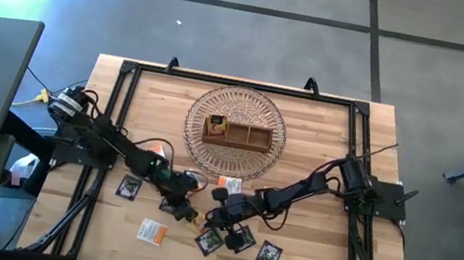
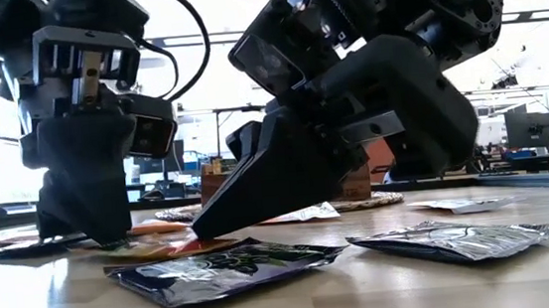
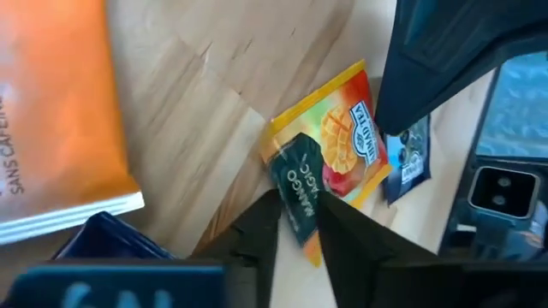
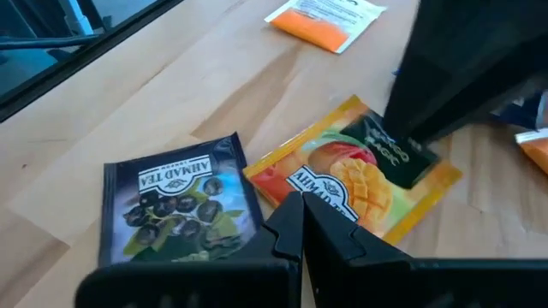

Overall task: Pick & Place Tea
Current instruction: Put the yellow tea bag into the left section of the wooden organizer

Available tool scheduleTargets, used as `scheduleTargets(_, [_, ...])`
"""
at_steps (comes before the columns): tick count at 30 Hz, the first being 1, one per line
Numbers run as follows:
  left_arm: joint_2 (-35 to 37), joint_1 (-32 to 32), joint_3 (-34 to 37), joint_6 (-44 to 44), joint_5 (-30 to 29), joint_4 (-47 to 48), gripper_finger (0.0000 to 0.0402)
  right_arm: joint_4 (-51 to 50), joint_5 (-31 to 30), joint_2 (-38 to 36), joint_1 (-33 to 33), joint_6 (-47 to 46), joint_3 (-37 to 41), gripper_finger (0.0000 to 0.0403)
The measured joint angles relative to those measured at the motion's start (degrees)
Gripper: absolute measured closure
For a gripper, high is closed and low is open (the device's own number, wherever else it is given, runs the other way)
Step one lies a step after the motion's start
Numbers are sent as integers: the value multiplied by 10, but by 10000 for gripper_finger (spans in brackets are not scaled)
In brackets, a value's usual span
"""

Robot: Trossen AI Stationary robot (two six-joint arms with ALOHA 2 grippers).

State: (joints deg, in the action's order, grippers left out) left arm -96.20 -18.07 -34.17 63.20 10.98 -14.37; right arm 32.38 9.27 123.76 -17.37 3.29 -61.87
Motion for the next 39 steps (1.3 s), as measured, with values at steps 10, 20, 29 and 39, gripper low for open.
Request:
scheduleTargets(10, [-10,4,0,31,16,-36,239,-9,-21,0,-7,18,0,402])
scheduleTargets(20, [-32,5,0,27,16,-67,240,-12,-50,0,-7,21,0,402])
scheduleTargets(29, [-35,5,-7,-16,-5,-79,274,-9,-98,0,-6,30,0,402])
scheduleTargets(39, [-37,5,-26,-91,0,-76,389,-11,-74,-6,-10,32,0,401])
